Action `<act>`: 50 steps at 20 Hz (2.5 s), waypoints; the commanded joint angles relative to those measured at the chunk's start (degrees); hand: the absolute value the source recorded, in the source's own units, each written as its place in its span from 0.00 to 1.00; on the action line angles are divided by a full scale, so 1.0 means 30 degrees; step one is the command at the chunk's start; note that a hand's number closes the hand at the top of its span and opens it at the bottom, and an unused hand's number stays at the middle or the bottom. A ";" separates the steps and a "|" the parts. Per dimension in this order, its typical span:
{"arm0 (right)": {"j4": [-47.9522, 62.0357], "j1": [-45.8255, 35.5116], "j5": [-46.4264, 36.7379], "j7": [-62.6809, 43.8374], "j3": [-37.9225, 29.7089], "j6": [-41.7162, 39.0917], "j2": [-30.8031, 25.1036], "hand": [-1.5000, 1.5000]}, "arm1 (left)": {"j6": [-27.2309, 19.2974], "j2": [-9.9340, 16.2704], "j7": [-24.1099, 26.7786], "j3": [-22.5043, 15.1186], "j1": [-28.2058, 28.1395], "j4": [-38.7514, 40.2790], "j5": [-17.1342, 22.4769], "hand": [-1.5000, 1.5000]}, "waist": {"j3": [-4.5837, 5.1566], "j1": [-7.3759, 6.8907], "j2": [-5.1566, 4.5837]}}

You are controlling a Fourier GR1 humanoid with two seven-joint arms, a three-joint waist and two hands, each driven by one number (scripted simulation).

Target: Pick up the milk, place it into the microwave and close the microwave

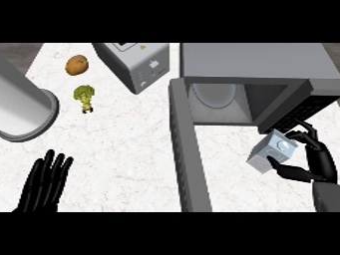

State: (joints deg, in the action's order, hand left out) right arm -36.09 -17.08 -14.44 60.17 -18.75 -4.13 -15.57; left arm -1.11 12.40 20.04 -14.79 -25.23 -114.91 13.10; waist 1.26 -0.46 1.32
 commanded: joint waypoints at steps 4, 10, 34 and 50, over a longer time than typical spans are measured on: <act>0.1932 -0.0290 -0.0460 0.0044 0.0005 0.3179 0.2384 1.00 | 0.0906 0.0534 0.0825 0.0277 -0.1459 -0.0267 0.0321 0.00 | -0.0444 -0.0367 -0.0502; 0.2023 -0.1207 0.0467 0.0296 -0.0195 0.1990 0.3313 1.00 | 0.1305 0.0838 0.0602 0.1620 -0.0619 0.0207 0.1307 0.00 | -0.0443 -0.0287 -0.0541; -0.4037 -0.2676 0.1456 -0.7091 0.4547 0.7981 0.5040 1.00 | 0.3803 0.0743 0.0716 0.4118 -0.0967 0.1658 0.2884 0.00 | -0.0416 0.0042 -0.0438; 0.6817 -1.1776 -0.1172 -0.9057 0.3041 1.1786 0.1956 1.00 | 0.4620 0.0331 0.1325 0.4231 0.0546 0.3406 0.2339 0.00 | -0.0446 -0.0904 -0.0830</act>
State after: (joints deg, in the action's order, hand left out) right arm -21.81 -47.70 -16.50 33.86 -8.88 29.77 -6.93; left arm 11.17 13.06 23.43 -2.79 -24.57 -106.32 19.26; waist -0.07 -2.49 -0.87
